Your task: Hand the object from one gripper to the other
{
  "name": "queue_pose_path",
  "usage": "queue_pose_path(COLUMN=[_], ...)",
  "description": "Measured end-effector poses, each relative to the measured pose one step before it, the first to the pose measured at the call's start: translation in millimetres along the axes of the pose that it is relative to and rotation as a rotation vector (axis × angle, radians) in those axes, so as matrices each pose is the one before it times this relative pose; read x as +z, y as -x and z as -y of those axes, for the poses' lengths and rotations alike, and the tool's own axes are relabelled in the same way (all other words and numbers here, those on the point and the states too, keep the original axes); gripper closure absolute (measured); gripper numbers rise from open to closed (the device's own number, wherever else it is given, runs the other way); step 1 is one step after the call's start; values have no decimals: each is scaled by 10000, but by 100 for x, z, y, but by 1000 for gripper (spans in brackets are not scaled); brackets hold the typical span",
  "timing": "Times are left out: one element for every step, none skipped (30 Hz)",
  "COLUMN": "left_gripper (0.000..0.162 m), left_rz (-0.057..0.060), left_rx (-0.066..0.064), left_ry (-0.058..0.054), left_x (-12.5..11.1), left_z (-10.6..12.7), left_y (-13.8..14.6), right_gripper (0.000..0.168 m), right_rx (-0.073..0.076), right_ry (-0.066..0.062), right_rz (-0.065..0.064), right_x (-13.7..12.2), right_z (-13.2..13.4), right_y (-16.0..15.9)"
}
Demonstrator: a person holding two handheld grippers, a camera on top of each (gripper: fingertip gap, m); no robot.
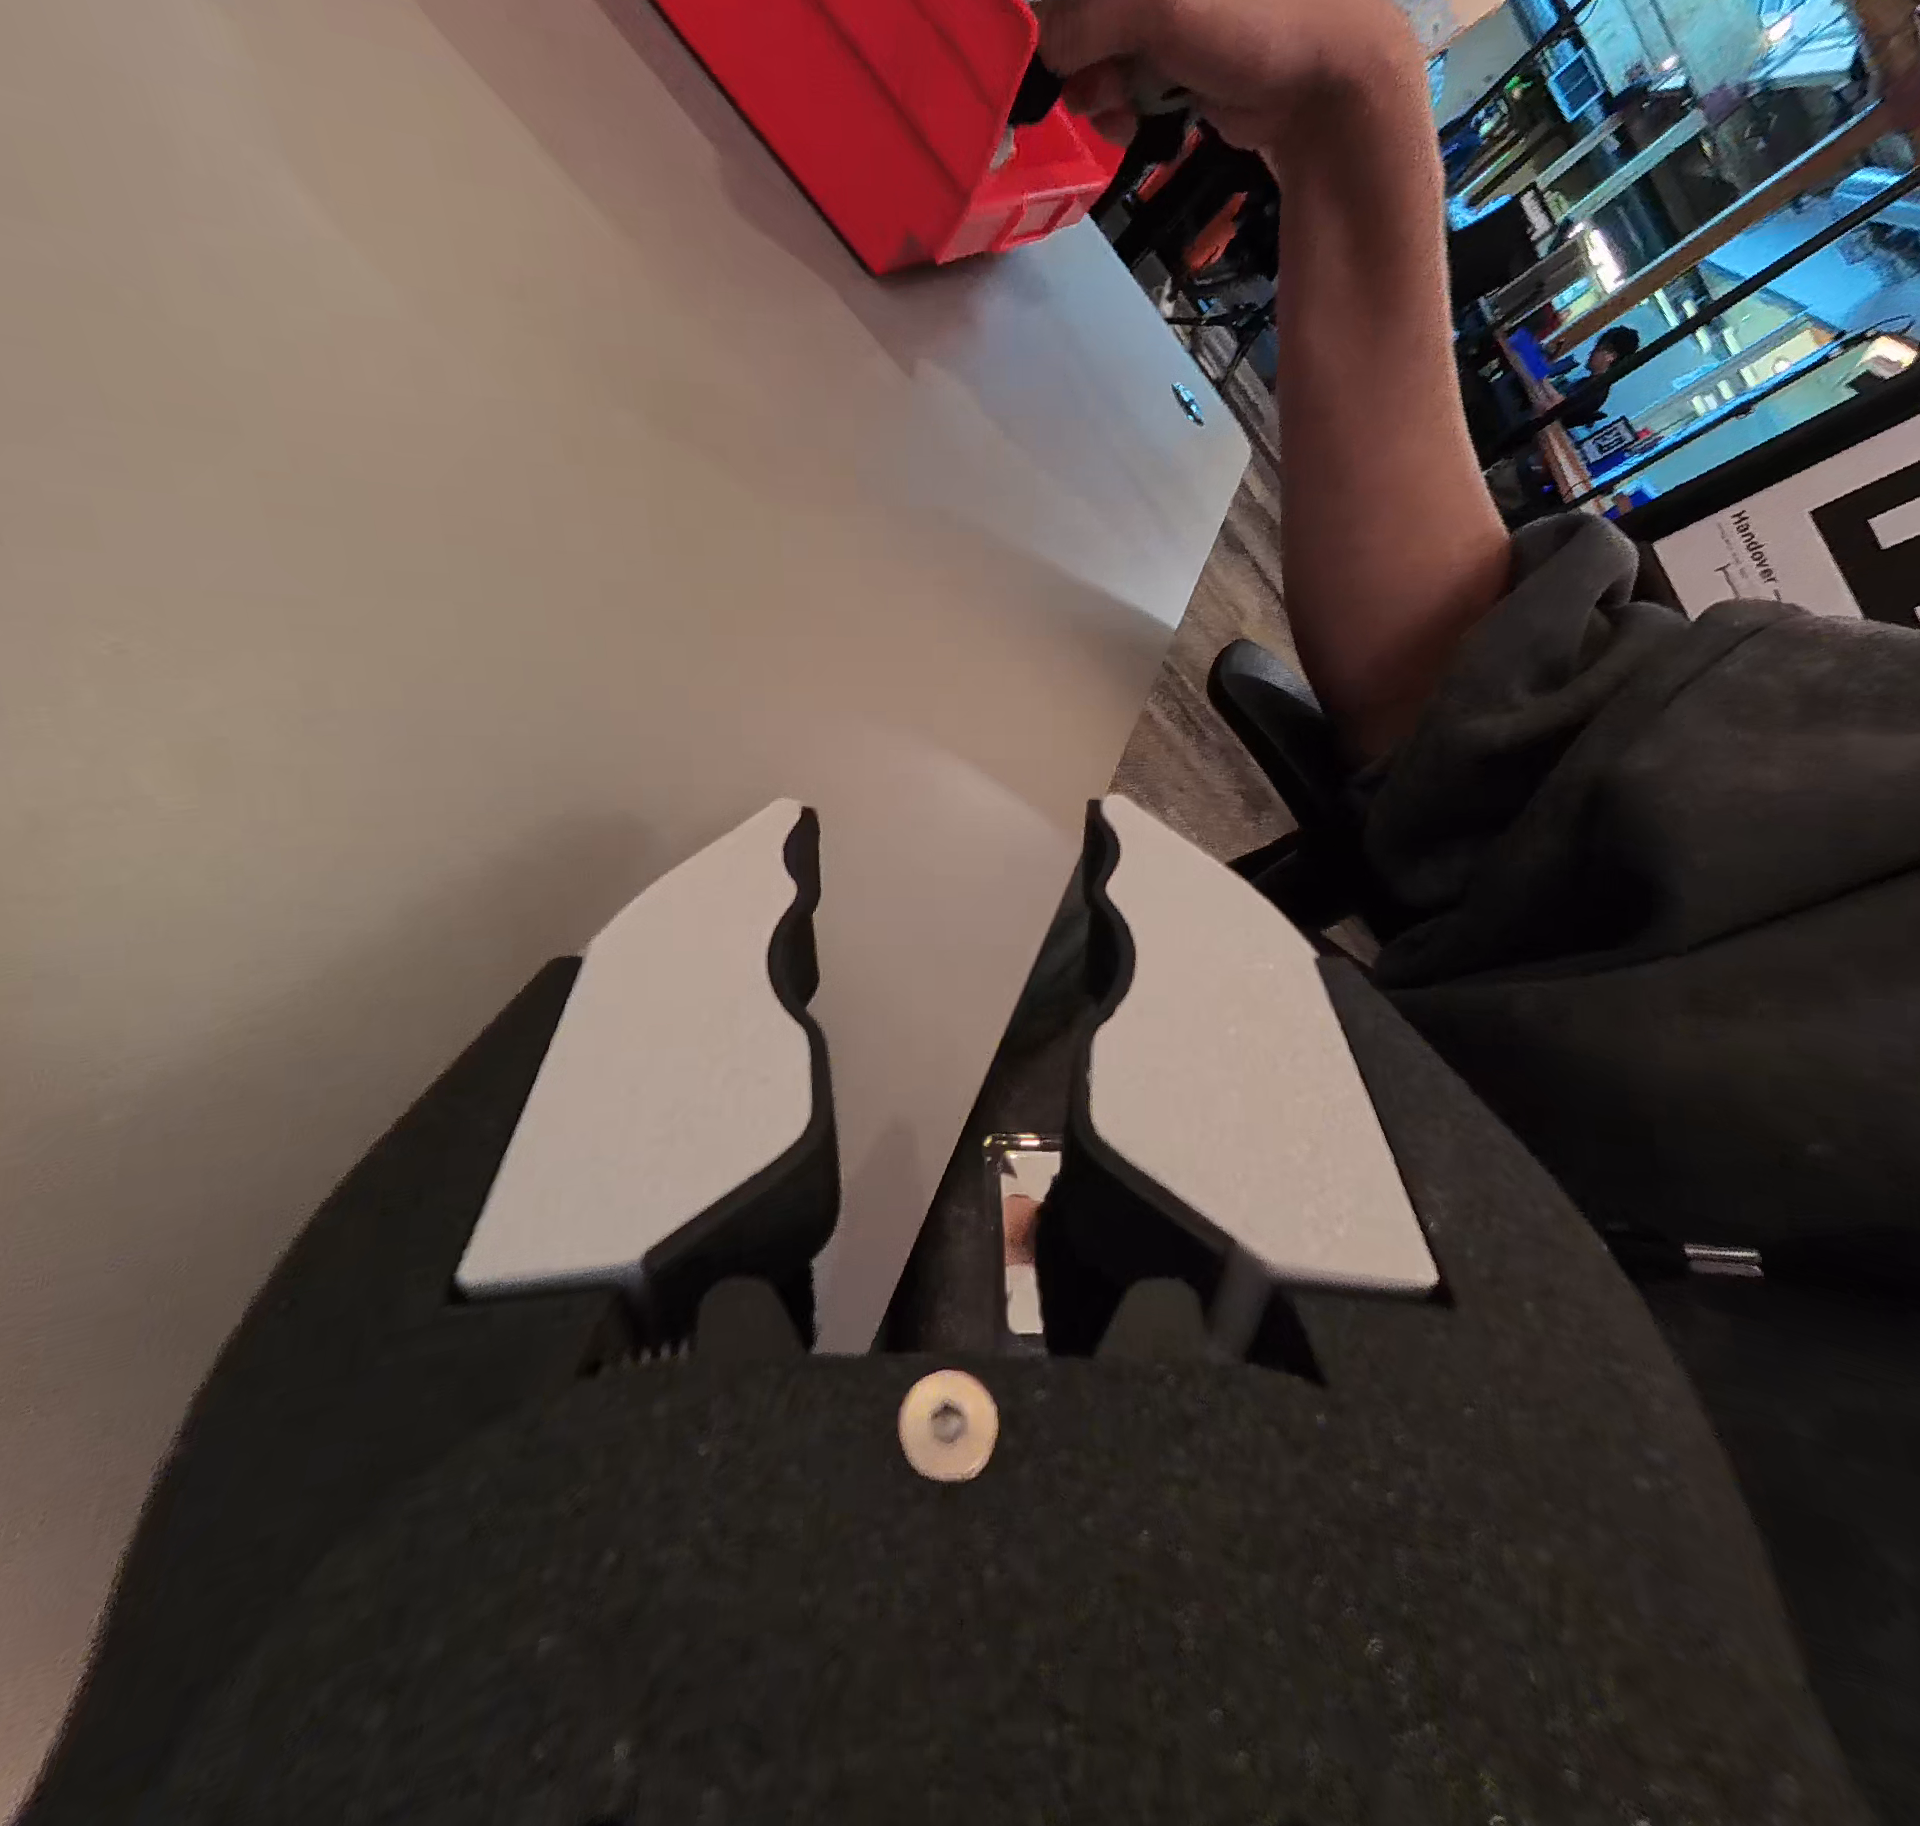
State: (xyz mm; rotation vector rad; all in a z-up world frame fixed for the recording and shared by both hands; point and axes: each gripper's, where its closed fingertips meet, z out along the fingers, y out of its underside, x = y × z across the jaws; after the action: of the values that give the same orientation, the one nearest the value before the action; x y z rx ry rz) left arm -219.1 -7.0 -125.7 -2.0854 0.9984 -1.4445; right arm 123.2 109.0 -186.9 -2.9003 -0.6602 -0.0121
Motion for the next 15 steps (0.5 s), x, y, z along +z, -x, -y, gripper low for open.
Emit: queue_pose_path(left_gripper=[114,114,114,114,114,113,113,113,113,113,113,113,113,112,112], left_rz=[133,114,88,80,82,112,180,264,333,403,455,518,566,504,427], left_rx=[94,81,63,53,69,105,130,126,124,140,221,315,378,428,463], left_ry=[65,49,7,-13,-22,-43,-52,-22,0,-33,-64,-85,-119,-150,-186], left_x=[26,15,1,-30,-72,-130,-163,-189,-227,-294,-412,-538,-654,-774,-857], left_z=[-133,-68,4,54,62,61,63,70,84,160,208,269,349,476,633], left_y=[157,136,70,44,34,82,200,327,453,546,610,712,830,851,921], right_gripper=[134,134,134,133,127,121,118,118,118,118,118,118,119,120,119], right_rx=[-11,19,14,-9,85,144,188,253,311,349,352,320,258,277,317], right_ry=[30,-51,-112,-145,-233,-302,-455,-719,-1018,-1240,-1241,-1090,-859,-655,-458], right_rz=[6,14,20,-58,-217,-249,-378,-543,-565,-338,32,379,776,1213,1397], right_x=[24,11,-2,-175,-598,-1128,-1669,-2118,-2328,-2225,-1879,-1438,-929,-496,-103], right_z=[-18,22,15,-3,-1,-17,119,434,844,1044,769,163,-475,-1034,-1469], right_y=[-34,-23,-9,-101,-302,-313,-454,-653,-666,-237,529,1434,2402,3349,3672])
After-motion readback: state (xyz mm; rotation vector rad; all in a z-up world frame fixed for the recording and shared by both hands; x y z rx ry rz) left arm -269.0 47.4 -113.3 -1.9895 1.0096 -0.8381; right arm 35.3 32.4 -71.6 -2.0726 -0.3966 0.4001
